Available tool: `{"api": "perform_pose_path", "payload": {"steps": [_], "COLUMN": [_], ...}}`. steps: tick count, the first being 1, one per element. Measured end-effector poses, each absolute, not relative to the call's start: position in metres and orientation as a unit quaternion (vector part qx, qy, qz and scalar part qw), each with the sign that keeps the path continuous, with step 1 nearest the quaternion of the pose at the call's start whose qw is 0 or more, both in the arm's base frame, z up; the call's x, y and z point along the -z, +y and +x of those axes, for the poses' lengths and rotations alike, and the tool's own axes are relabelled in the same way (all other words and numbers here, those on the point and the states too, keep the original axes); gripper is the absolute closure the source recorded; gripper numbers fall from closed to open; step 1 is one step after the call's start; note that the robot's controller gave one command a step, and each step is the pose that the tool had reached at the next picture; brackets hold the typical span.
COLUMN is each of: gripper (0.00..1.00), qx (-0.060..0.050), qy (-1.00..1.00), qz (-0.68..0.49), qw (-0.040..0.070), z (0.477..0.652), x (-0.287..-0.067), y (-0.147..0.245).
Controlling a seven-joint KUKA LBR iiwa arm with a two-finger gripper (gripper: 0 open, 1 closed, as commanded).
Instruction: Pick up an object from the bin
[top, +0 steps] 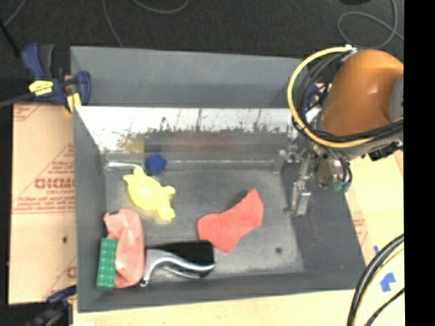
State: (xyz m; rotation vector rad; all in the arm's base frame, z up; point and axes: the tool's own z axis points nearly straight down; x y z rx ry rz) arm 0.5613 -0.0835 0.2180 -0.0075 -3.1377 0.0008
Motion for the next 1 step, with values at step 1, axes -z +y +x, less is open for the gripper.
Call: {"api": "perform_pose_path", "payload": {"steps": [1], "gripper": [0.00], "qx": [-0.001], "qy": [-1.000], "qz": [-0.001], "qw": [-0.002], "z": [0.5626], "x": [-0.2228], "y": [-0.0831]}}
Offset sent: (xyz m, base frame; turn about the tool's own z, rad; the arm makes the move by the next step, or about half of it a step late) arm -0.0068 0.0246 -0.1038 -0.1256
